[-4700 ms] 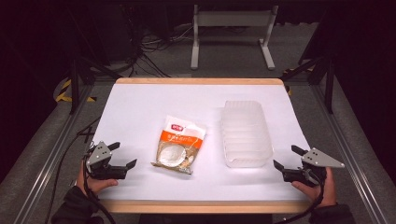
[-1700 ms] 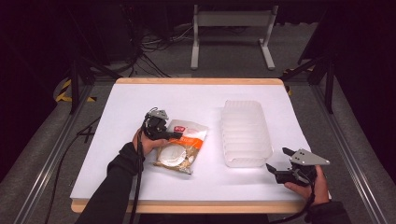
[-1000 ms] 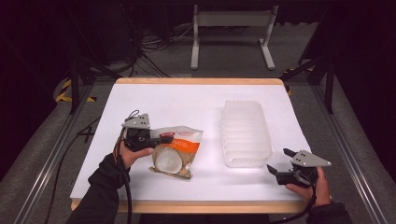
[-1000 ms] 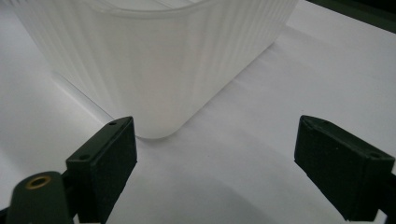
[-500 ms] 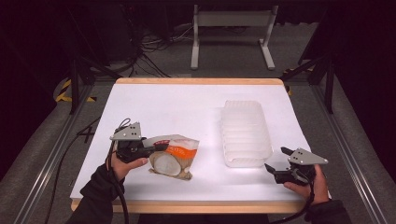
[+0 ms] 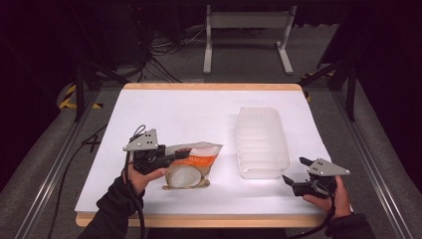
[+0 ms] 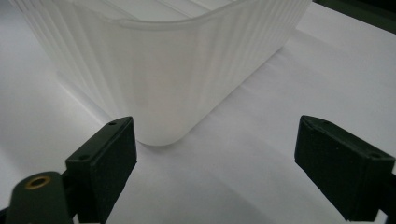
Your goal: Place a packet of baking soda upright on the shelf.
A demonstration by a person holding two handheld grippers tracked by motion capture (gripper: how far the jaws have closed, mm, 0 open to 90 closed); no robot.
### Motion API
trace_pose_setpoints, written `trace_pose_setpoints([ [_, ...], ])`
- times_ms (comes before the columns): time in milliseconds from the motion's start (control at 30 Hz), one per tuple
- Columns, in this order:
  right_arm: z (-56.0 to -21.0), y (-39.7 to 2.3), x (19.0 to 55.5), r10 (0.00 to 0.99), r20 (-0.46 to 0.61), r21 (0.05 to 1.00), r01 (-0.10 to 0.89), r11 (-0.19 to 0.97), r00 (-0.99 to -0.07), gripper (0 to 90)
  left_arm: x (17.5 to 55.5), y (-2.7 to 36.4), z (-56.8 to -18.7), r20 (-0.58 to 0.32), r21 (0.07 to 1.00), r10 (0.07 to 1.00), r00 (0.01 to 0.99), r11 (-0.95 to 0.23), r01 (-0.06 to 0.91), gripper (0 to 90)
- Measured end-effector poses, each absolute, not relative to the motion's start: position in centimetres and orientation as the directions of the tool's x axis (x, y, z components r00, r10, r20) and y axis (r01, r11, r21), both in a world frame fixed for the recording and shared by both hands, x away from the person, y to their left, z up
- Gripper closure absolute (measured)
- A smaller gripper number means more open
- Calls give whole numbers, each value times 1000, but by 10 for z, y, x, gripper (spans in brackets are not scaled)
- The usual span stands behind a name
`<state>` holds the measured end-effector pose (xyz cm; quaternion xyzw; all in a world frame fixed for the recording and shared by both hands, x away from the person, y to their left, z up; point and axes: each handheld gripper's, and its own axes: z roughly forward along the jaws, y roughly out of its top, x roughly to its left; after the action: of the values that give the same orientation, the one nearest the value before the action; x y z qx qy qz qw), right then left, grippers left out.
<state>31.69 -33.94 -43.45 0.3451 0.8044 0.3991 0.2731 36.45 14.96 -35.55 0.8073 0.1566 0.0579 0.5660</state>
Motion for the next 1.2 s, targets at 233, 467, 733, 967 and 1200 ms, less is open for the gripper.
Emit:
trace_pose_setpoints([
  [233, -435, -339, 317, 768, -167, 830, 333, 448, -618, 137, 367, 143, -350, -50, 938, 338, 940, -306, 160, 899],
  [467, -435, -338, 317, 768, -164, 828, 337, 448, -619, 137, 369, 145, -347, -40, 947, 373, 927, -281, 153, 900],
  [733, -435, -337, 317, 763, -161, 829, 335, 449, -626, 137, 380, 136, -339, -34, 959, 389, 920, -248, 141, 900],
  [967, -435, -339, 316, 767, -156, 830, 339, 444, -622, 137, 391, 123, -325, -28, 964, 383, 923, -232, 126, 900],
  [1200, -436, -339, 316, 766, -156, 828, 341, 446, -624, 138, 399, 100, -311, -15, 970, 396, 918, -217, 109, 900],
])
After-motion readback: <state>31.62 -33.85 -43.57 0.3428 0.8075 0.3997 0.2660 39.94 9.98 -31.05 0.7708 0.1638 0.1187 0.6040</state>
